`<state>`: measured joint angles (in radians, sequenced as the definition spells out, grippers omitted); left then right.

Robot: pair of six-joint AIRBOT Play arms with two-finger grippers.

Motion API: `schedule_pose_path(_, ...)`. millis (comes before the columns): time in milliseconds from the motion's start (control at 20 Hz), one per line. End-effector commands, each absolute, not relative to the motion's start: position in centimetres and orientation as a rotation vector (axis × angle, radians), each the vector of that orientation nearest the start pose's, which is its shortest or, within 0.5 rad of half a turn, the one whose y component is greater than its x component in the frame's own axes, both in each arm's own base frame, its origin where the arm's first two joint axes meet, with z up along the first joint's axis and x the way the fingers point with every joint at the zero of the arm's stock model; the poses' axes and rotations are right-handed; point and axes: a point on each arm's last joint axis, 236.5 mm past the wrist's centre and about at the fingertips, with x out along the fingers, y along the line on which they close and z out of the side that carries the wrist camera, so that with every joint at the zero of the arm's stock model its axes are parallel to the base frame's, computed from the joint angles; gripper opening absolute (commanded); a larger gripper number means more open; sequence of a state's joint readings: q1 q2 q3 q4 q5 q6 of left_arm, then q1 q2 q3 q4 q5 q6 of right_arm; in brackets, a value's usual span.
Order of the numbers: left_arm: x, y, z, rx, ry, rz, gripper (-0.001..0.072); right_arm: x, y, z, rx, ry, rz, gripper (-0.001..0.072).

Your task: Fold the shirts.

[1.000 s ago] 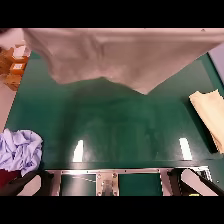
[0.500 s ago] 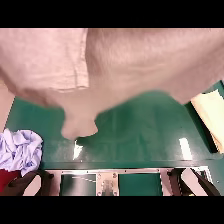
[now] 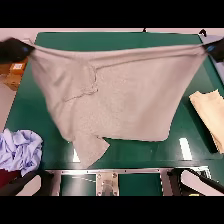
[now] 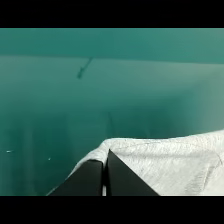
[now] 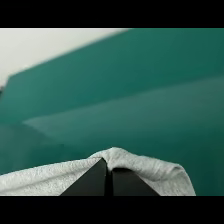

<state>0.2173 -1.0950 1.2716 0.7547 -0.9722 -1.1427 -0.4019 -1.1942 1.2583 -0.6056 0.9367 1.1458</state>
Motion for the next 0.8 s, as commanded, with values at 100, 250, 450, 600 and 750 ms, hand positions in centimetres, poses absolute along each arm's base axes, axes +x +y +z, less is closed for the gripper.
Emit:
schedule_pose_path(100,53.5,-3.5,6.5,-0.59,0.706,-0.356,0.0016,54.7,-2.5,1.7,0.722,0.766,0.157,0.0014)
schedule_pose_path(250,56.7,-3.0,3.9,-0.636,0.721,-0.349,0.0016,58.4,-2.6,-1.0,0.815,0.771,0.177,0.0014)
schedule_pose_path(450,57.7,-2.1,2.6,-0.62,0.727,-0.318,0.0017,59.5,-2.0,-1.8,0.846,0.803,0.218,0.0014)
schedule_pose_path(600,55.8,-2.7,0.9,-0.589,0.837,-0.336,0.0017,57.3,-0.9,-2.3,0.843,0.899,0.294,0.0014)
schedule_pose_path(750,52.7,-3.2,-1.5,-0.54,0.998,-0.357,0.0016,54.4,-0.4,-4.2,0.82,1.053,0.302,0.0014)
